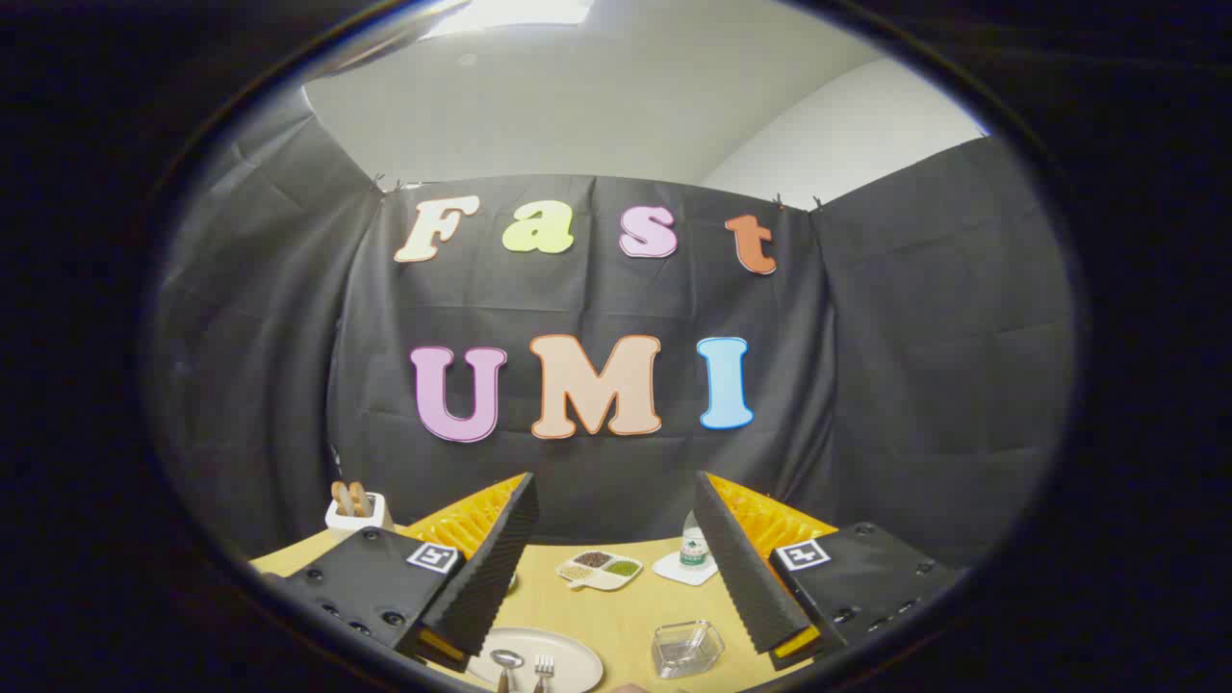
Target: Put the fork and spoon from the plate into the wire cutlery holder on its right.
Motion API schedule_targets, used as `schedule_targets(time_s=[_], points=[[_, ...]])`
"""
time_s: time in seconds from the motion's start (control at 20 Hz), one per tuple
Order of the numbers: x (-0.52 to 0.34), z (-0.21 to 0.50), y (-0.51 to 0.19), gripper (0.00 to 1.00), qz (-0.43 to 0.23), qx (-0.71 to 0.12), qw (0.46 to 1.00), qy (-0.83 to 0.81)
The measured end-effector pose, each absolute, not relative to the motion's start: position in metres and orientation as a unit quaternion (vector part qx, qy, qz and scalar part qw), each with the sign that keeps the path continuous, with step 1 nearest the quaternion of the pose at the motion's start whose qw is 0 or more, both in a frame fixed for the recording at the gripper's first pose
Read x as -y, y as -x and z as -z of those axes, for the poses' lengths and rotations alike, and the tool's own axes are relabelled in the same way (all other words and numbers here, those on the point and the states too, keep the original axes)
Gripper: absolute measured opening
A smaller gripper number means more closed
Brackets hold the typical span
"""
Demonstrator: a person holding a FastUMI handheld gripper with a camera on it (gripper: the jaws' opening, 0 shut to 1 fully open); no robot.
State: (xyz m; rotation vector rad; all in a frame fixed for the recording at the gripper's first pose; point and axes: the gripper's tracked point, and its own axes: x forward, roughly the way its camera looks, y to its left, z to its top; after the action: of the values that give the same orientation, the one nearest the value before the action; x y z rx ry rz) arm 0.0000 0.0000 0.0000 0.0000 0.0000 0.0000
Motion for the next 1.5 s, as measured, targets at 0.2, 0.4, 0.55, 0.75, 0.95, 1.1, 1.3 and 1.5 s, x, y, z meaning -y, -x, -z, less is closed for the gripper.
schedule_targets(time_s=[0.2,0.4,0.55,0.75,0.95,1.1,1.3,1.5], points=[[-0.002,-0.007,-0.003,1.0,0.003,0.008,1.0,0.0],[-0.007,-0.004,-0.002,1.0,-0.004,0.001,1.0,0.006],[-0.011,-0.005,-0.002,1.0,-0.009,-0.001,1.0,0.011],[-0.014,-0.004,0.001,1.0,-0.012,-0.001,1.0,0.01],[-0.017,0.007,0.001,1.0,-0.019,-0.016,1.0,0.018],[-0.022,0.019,0.0,1.0,-0.031,-0.033,0.999,0.026],[-0.029,0.054,0.0,1.0,-0.051,-0.083,0.995,0.03],[-0.034,0.088,0.003,1.0,-0.064,-0.133,0.989,0.03]])
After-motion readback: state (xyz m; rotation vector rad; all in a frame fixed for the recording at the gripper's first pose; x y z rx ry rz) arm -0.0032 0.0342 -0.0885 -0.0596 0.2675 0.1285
